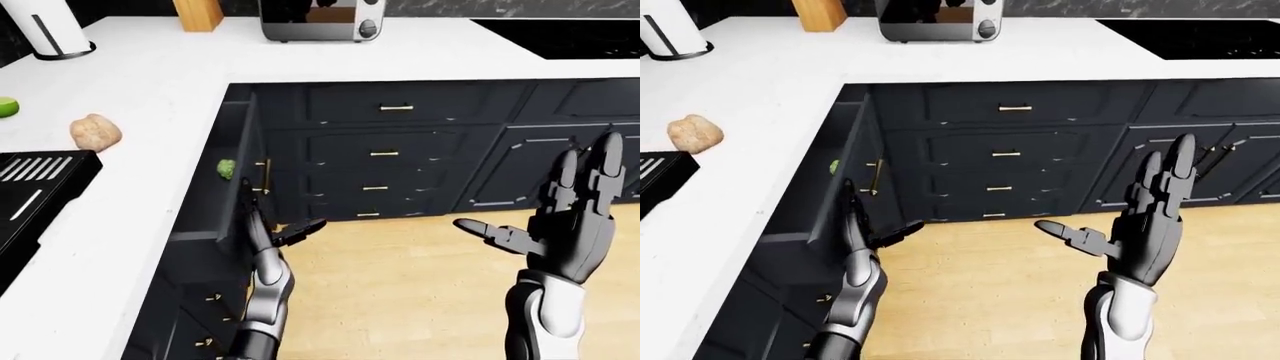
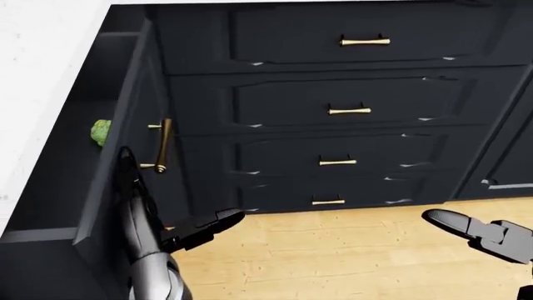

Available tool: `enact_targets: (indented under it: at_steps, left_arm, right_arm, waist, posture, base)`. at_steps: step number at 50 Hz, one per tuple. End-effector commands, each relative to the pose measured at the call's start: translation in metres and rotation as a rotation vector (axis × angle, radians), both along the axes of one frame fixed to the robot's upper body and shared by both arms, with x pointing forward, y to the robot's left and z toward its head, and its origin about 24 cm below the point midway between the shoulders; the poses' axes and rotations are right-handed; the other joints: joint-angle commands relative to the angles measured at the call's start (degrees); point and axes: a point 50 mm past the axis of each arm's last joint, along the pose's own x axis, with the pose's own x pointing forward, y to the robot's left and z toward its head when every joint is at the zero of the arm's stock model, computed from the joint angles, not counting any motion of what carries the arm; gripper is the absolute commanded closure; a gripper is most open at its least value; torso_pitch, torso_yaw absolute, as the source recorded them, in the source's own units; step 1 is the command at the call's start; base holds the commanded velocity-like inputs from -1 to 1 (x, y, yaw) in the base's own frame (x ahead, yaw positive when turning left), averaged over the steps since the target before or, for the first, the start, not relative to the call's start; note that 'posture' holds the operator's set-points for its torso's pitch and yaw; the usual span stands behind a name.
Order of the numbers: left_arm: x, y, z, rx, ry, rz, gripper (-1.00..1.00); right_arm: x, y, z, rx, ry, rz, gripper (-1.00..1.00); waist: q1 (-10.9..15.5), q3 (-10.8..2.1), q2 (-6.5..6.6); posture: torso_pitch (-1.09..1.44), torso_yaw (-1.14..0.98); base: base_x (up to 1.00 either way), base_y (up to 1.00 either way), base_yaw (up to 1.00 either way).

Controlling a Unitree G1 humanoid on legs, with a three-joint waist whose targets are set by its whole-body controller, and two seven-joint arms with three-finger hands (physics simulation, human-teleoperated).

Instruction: Close the right drawer.

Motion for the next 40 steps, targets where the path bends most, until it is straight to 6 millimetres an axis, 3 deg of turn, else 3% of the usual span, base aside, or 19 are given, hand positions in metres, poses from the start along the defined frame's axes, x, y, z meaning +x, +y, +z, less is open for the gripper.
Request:
enact_targets:
  at_steps: [1,40]
  left_arm:
    - [0.004,0.009,0.011,-0.023,-0.048,0.060,-1.00]
    - [0.018,0.039,0.027,-0.061,-0.075,0.179,-1.00]
  right_arm:
    - [-0.003,0.001,0.014,-0.030,-0.076,0.003,-1.00]
    - [-0.001,0.002,0.012,-0.029,-0.069,0.008,-1.00]
  waist:
    - [0.3,-0.86,-0.32]
    - [0.3,-0.73,-0.11]
  posture:
    - [0.00,0.00]
    - [0.00,0.00]
  base:
    - [0.00,0.00,0.00]
    - [0.00,0.00,0.00]
